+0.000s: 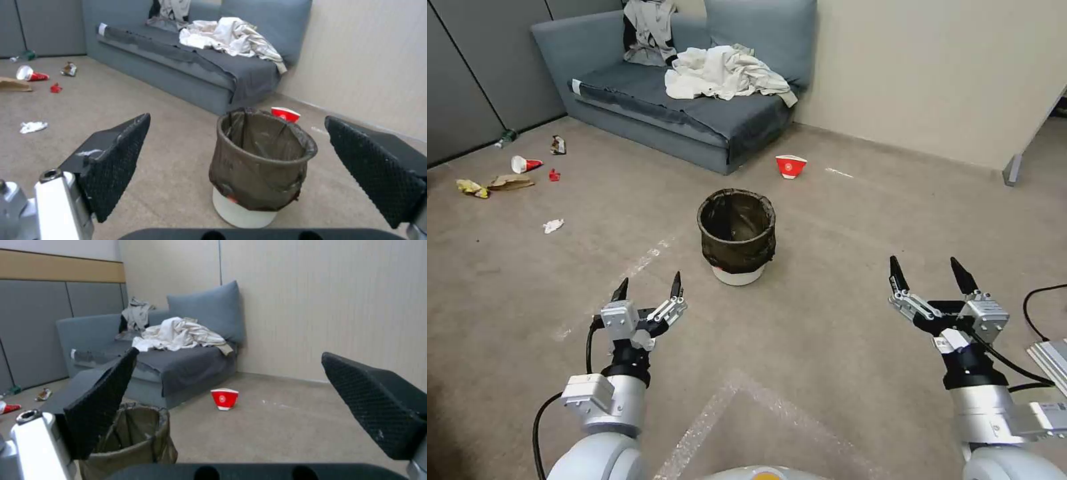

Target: Pick up the trash can from the floor.

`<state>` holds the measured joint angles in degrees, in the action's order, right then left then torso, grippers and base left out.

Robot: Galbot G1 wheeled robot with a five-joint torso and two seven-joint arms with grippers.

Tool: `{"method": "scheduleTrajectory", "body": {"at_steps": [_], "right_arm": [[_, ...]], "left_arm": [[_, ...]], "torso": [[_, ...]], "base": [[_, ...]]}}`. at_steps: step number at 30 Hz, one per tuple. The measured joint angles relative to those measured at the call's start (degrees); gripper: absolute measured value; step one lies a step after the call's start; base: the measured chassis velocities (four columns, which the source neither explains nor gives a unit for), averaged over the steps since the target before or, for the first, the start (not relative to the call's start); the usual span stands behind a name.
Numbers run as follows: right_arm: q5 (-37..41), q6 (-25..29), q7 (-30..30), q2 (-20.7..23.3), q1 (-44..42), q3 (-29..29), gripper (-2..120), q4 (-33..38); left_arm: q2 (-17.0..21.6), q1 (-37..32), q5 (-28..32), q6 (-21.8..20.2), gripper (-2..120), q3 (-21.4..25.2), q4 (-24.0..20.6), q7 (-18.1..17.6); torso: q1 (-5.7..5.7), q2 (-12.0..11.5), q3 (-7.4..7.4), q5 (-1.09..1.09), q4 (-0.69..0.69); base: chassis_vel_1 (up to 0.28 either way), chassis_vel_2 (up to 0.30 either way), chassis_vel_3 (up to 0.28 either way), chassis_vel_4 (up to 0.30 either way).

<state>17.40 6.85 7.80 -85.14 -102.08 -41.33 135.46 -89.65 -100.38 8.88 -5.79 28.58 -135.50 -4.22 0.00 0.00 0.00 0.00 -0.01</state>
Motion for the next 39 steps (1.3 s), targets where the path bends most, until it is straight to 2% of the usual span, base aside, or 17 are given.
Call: {"method": "scheduleTrajectory", "body": {"at_steps": [9, 39], "right_arm": [[0.0, -0.2, 0.1, 0.1, 0.1, 0.1, 100, 0.1], [-0.2, 0.3, 0.8, 0.1, 0.4, 0.3, 100, -0.4]], "left_arm": [[0.1, 0.1, 0.0, -0.2, 98, 0.1, -0.1, 0.0], [0.6, 1.5, 0.4, -0.8, 99, 0.4, 1.7, -0.6]], "torso": [[0.00, 0.0, 0.00, 0.00, 0.00], [0.00, 0.0, 0.01, 0.01, 0.00]], "base": [[-0.070, 0.069, 0.080, -0.066], [-0.168, 0.172, 0.170, -0.177]]}}
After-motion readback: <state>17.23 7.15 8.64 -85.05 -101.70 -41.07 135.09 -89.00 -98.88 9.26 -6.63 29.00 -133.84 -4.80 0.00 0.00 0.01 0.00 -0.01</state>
